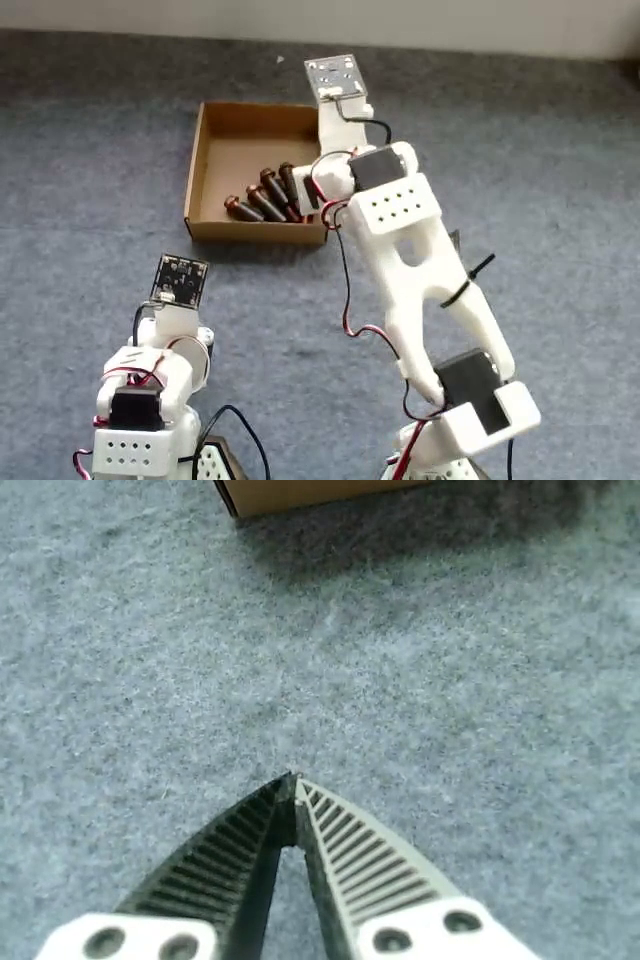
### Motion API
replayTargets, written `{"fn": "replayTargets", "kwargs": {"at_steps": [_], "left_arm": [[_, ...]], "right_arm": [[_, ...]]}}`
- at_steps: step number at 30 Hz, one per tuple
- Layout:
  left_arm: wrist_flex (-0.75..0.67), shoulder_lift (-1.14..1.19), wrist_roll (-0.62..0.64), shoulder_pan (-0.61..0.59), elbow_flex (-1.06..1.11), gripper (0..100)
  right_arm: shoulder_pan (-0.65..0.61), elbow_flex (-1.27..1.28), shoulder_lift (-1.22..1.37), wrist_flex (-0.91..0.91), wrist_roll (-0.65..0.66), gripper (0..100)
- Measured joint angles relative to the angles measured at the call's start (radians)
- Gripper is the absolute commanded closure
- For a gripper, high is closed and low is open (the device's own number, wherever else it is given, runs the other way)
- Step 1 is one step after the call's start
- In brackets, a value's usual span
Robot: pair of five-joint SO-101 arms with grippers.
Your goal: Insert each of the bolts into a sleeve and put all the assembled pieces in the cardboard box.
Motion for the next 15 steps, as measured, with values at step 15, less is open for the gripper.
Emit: {"fn": "replayTargets", "kwargs": {"at_steps": [15], "left_arm": [[0.0,0.0,0.0,0.0,0.0,99]], "right_arm": [[0.0,0.038,-0.353,0.474,0.0,84.7]]}}
